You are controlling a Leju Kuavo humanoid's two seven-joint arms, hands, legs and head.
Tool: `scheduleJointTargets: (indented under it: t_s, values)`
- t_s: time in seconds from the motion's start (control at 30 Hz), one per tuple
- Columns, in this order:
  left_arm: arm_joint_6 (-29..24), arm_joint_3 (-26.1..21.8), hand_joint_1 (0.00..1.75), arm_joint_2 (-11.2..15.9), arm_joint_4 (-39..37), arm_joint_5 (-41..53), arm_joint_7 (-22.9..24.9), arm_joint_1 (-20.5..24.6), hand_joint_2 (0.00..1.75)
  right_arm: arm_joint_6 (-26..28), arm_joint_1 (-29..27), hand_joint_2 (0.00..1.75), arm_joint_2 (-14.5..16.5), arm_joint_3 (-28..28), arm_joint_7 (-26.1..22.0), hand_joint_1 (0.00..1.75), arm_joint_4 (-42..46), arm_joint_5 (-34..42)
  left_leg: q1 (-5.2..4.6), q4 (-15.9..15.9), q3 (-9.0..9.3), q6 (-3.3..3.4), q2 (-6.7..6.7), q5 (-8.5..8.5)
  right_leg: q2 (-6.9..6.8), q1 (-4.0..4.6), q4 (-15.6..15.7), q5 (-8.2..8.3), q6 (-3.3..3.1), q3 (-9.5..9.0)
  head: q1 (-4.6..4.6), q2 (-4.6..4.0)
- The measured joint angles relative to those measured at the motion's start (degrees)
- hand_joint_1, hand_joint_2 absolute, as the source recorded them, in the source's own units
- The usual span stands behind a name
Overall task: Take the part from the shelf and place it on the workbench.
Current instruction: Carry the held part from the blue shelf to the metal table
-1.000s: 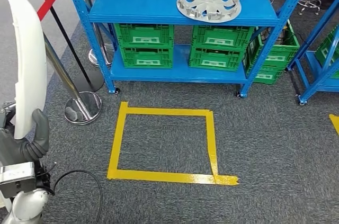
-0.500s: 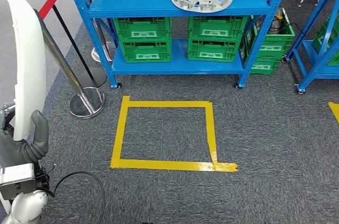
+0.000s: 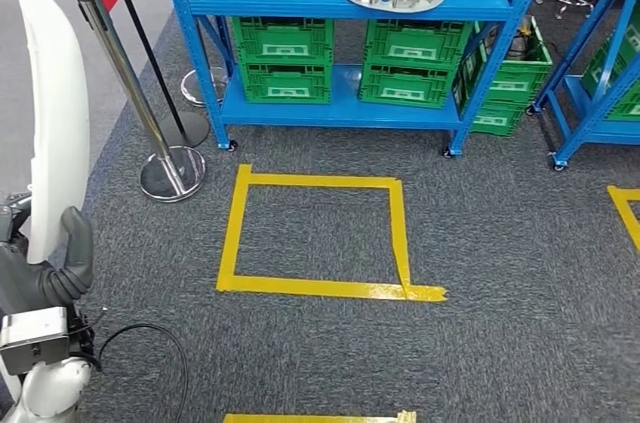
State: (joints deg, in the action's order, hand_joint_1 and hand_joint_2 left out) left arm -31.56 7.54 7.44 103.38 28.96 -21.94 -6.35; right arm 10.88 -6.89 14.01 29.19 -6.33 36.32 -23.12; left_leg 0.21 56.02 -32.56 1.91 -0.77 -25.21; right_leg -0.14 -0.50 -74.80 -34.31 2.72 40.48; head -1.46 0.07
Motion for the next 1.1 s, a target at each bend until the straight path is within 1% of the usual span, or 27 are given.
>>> scheduleJointTargets:
  t_s: [0.03, 0.07, 0.1, 0.13, 0.17, 0.2, 0.23, 0.27, 0.3, 0.33, 0.37, 0.43, 0.47, 0.5, 0.53, 0.57, 0.6, 0.67, 0.73, 0.8, 0.83, 0.87, 0.93, 0.97, 1.0, 1.03, 1.1]
  values:
    - [0.0, 0.0, 1.75, 0.0, 0.0, 0.0, 0.0, 0.0, 1.75, 0.0, 0.1, 1.75, 0.0, 0.0, 0.0, 0.00, 0.0, 0.0, 0.00, 0.2, -1.27, -0.13, -0.01, 0.85, 0.00, -0.01, -0.2, 1.78, -0.01, -1.39, 0.02, 0.00]
    - [0.0, 0.0, 1.75, 0.0, 0.0, 0.0, 0.0, 0.0, 1.75, 0.0, 0.1, 1.75, 0.0, 0.1, 0.0, 0.00, 0.0, 0.0, 0.00, 0.4, -2.45, -0.31, 0.00, 1.67, 0.00, -0.02, 1.4, 3.71, -0.07, -3.75, 0.01, 0.00]
    - [0.0, 0.0, 1.75, 0.0, 0.0, 0.0, 0.0, 0.0, 1.75, 0.0, 0.2, 1.75, 0.0, 0.1, 0.0, 0.00, -0.1, 0.0, -0.03, 0.7, -3.46, -0.56, 0.01, 2.38, 0.02, -0.02, 5.0, 4.58, -0.21, -7.18, 0.01, 0.01]
    - [0.0, 0.0, 1.75, 0.0, 0.0, 0.0, 0.0, 0.0, 1.75, 0.0, 0.4, 1.75, 0.0, 0.1, 0.0, 0.00, -0.1, 0.0, -0.10, 1.0, -4.24, -0.83, -0.01, 3.02, 0.07, 0.01, 10.0, 4.18, -0.38, -11.12, 0.00, 0.01]
    - [0.0, 0.0, 1.75, 0.0, 0.0, 0.0, 0.0, 0.0, 1.75, 0.0, 0.6, 1.75, 0.0, 0.1, -0.1, 0.00, -0.1, -0.1, -0.17, 1.3, -4.79, -1.13, -0.04, 3.67, 0.13, 0.08, 14.6, 2.86, -0.60, -14.34, -0.02, 0.01]
    - [0.0, 0.0, 1.75, 0.0, 0.0, 0.1, 0.1, 0.0, 1.75, 0.0, 0.8, 1.75, 0.0, 0.1, -0.2, 0.00, -0.2, -0.1, -0.20, 1.4, -5.17, -1.45, -0.10, 4.35, 0.23, 0.19, 17.9, 1.55, -0.86, -16.39, -0.08, 0.01]
    - [0.0, 0.0, 1.75, 0.0, 0.0, 0.2, 0.2, 0.1, 1.75, 0.1, 1.0, 1.75, 0.0, 0.2, -0.4, 0.00, -0.4, -0.2, -0.17, 1.3, -5.41, -1.78, -0.16, 5.06, 0.29, 0.32, 19.5, 0.96, -1.19, -17.04, -0.09, 0.00]
    - [0.0, 0.1, 1.75, 0.0, 0.0, 0.3, 0.4, 0.0, 1.75, 0.1, 1.0, 1.75, 0.0, 0.2, -0.6, 0.00, -0.6, -0.2, -0.05, 1.3, -5.65, -2.11, -0.16, 5.58, 0.21, 0.31, 19.6, 1.16, -1.62, -16.57, -0.09, 0.00]
    - [0.0, 0.1, 1.75, 0.1, 0.0, 0.4, 0.6, 0.0, 1.75, 0.3, 0.9, 1.75, 0.0, 0.2, -0.8, 0.00, -0.8, -0.3, 0.08, 1.5, -5.87, -2.48, -0.10, 5.01, 0.07, 0.31, 19.4, 1.77, -2.05, -15.95, -0.12, 0.00]
    - [0.0, 0.1, 1.75, 0.2, 0.0, 0.4, 0.8, -0.1, 1.75, 0.4, 0.8, 1.75, 0.0, 0.3, -0.9, 0.00, -1.0, -0.4, 0.16, 2.4, -6.14, -2.81, -0.02, 3.37, -0.13, 0.28, 19.4, 2.40, -2.52, -15.36, -0.12, 0.00]
    - [0.0, 0.1, 1.75, 0.3, 0.0, 0.4, 1.0, -0.1, 1.75, 0.5, 0.8, 1.75, 0.0, 0.3, -0.9, 0.00, -1.1, -0.5, 0.24, 4.6, -6.52, -3.11, 0.06, 0.38, -0.33, 0.23, 19.4, 3.11, -2.94, -14.59, -0.21, 0.00]
    - [0.2, 0.2, 1.75, 0.4, 0.0, 0.4, 1.3, -0.1, 1.75, 0.6, 0.8, 0.87, 0.0, 0.3, -1.0, 0.00, -1.3, -0.6, 0.27, 11.7, -7.29, -3.51, 0.13, -5.69, -0.49, 0.39, 19.3, 4.41, -3.44, -12.88, -0.35, 0.00]
    - [0.3, 0.3, 1.75, 0.5, 0.0, 0.4, 1.4, 0.0, 1.75, 0.6, 0.9, 0.44, 0.0, 0.3, -1.0, 0.00, -1.3, -0.6, 0.27, 15.4, -7.52, -3.62, 0.14, -6.94, -0.53, 0.48, 19.2, 5.10, -3.53, -12.04, -0.43, 0.00]
    - [0.4, 0.4, 1.75, 0.5, 0.0, 0.3, 1.5, 0.0, 1.75, 0.5, 0.9, 0.00, 0.0, 0.3, -1.0, 0.00, -1.4, -0.6, 0.26, 18.0, -7.40, -3.62, 0.17, -6.22, -0.57, 0.56, 19.1, 5.82, -3.55, -11.18, -0.45, 0.00]
    - [0.5, 0.5, 1.75, 0.5, 0.0, 0.1, 1.5, 0.0, 1.75, 0.3, 0.9, 0.00, 0.0, 0.3, -1.0, 0.00, -1.4, -0.6, 0.25, 19.0, -6.80, -3.52, 0.19, -4.45, -0.61, 0.65, 18.9, 6.49, -3.54, -10.30, -0.49, 0.00]
    - [0.6, 0.6, 1.75, 0.5, 0.0, -0.1, 1.5, 0.0, 1.75, -0.2, 0.9, 0.00, 0.0, 0.3, -1.2, 0.00, -1.4, -0.5, 0.20, 18.1, -5.32, -3.26, 0.21, -2.36, -0.64, 0.75, 18.7, 7.13, -3.49, -9.43, -0.52, 0.00]
    - [0.7, 0.6, 1.75, 0.5, 0.0, -0.3, 1.5, 0.0, 1.75, -0.7, 0.9, 0.00, 0.0, 0.3, -1.4, 0.00, -1.5, -0.4, 0.08, 15.2, -2.89, -2.80, 0.24, -1.09, -0.64, 0.81, 18.5, 7.70, -3.43, -8.56, -0.52, 0.00]
    - [0.8, 0.7, 1.75, 0.5, 0.0, -0.5, 1.4, 0.2, 1.75, -1.4, 0.8, 0.00, 0.1, 0.3, -1.8, 0.00, -1.6, -0.4, -0.25, 6.4, 3.14, -1.72, 0.23, -2.04, -0.60, 1.01, 18.1, 8.62, -3.06, -7.48, -0.51, 0.00]
    - [0.8, 0.8, 1.67, 0.5, 0.1, -0.7, 1.1, 0.4, 1.75, -1.5, 0.8, 0.00, 0.1, 0.2, -2.1, 0.00, -1.7, -0.7, -0.54, 0.7, 6.38, -0.98, 0.21, -4.28, -0.65, 1.01, 17.9, 9.40, -2.44, -6.93, -0.53, 0.00]
    - [0.9, 0.8, 1.51, 0.4, 0.1, -1.3, 0.7, 0.6, 1.75, -1.1, 0.8, 0.00, 0.1, 0.2, -2.1, 0.00, -1.8, -1.4, -0.43, -0.9, 6.39, -0.54, 0.15, -4.38, -0.68, 0.96, 17.6, 9.70, -1.71, -6.10, -0.53, 0.00]
    - [1.0, 0.8, 1.43, 0.3, 0.1, -1.8, 0.4, 0.6, 1.75, -0.9, 0.8, 0.00, 0.1, 0.2, -2.1, 0.00, -1.9, -1.7, -0.28, -1.3, 6.11, -0.24, 0.11, -4.06, -0.55, 0.95, 16.6, 8.90, -1.35, -5.39, -0.42, 0.00]
    - [1.1, 0.8, 1.43, 0.2, 0.1, -2.2, 0.1, 0.6, 1.75, -0.7, 0.8, 0.00, 0.1, 0.1, -2.1, 0.00, -2.0, -2.0, -0.12, -1.5, 5.68, -0.02, 0.06, -3.56, -0.34, 0.90, 14.5, 7.31, -0.99, -4.36, -0.29, 0.00]
    - [1.3, 0.8, 1.43, -0.1, 0.1, -2.7, -0.1, 0.6, 1.75, -0.4, 0.8, 0.00, 0.1, 0.1, -2.1, 0.00, -2.2, -2.2, -0.10, -1.3, 4.57, 0.28, 0.03, -2.71, 0.00, 0.64, 7.3, 2.77, -0.43, -1.54, -0.11, 0.00]
    - [1.3, 0.8, 1.43, -0.2, 0.1, -2.9, -0.2, 0.6, 1.75, -0.4, 0.8, 0.00, 0.1, 0.1, -2.1, 0.00, -2.3, -2.2, -0.13, -1.1, 3.98, 0.24, 0.03, -2.33, 0.03, 0.52, 3.8, 1.11, -0.21, -0.41, -0.10, 0.00]
    - [1.3, 0.8, 1.43, -0.2, 0.1, -3.0, -0.2, 0.6, 1.75, -0.4, 0.8, 0.00, 0.1, 0.1, -2.1, 0.00, -2.4, -2.2, -0.14, -0.9, 3.42, 0.16, 0.02, -2.01, 0.03, 0.42, 2.0, 0.43, -0.05, -0.10, -0.11, 0.00]
    - [1.4, 0.8, 1.43, -0.3, 0.1, -3.0, -0.3, 0.6, 1.75, -0.4, 0.8, 0.00, 0.1, 0.1, -2.1, 0.00, -2.5, -2.2, -0.13, -0.7, 2.92, 0.05, 0.01, -1.76, 0.02, 0.34, 2.3, 0.81, 0.05, -0.91, -0.10, 0.00]
    - [1.4, 0.8, 1.43, -0.4, 0.1, -3.1, -0.3, 0.6, 1.75, -0.4, 0.8, 0.00, 0.0, 0.1, -2.1, 0.00, -2.5, -2.2, -0.07, -0.2, 2.21, -0.24, 0.00, -1.47, 0.01, 0.16, 8.8, 3.51, 0.05, -5.58, -0.09, 0.00]
